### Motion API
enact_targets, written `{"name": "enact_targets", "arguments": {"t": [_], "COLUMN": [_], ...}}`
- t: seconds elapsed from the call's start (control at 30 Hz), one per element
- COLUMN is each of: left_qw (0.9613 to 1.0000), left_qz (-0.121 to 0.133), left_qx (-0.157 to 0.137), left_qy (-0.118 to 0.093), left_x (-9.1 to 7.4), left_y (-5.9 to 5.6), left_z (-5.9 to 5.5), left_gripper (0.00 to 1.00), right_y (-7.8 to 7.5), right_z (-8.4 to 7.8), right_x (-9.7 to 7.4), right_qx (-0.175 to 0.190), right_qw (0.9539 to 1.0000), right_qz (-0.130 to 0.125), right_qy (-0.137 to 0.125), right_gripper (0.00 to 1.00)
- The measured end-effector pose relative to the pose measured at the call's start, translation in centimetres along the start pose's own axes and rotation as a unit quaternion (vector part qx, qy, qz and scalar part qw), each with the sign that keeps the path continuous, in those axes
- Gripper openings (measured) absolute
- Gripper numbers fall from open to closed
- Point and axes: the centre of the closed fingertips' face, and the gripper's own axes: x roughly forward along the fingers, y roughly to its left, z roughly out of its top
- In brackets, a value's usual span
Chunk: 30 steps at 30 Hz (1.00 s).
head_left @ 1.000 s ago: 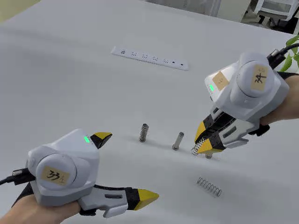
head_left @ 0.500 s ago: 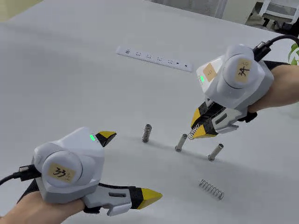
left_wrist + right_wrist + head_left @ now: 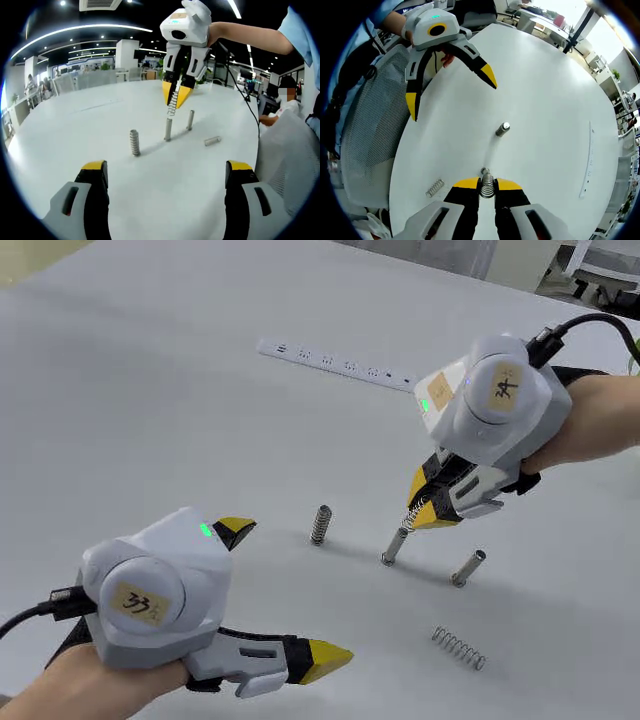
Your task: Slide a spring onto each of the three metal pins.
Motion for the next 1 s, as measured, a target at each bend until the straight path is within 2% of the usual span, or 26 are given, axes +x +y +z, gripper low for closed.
{"name": "enact_targets", "arguments": {"t": [1.0], "left_qw": [0.9999], "left_qz": [0.001], "left_qx": [-0.014], "left_qy": [0.007], "left_x": [0.2], "left_y": [0.3], "left_z": [-0.9], "left_gripper": [0.94], "right_y": [-0.1], "right_z": [-0.5], "right_x": [1.8], "right_qx": [-0.007], "right_qw": [0.9997], "right_qz": [0.018], "right_qy": [0.015], "right_gripper": [0.08]}}
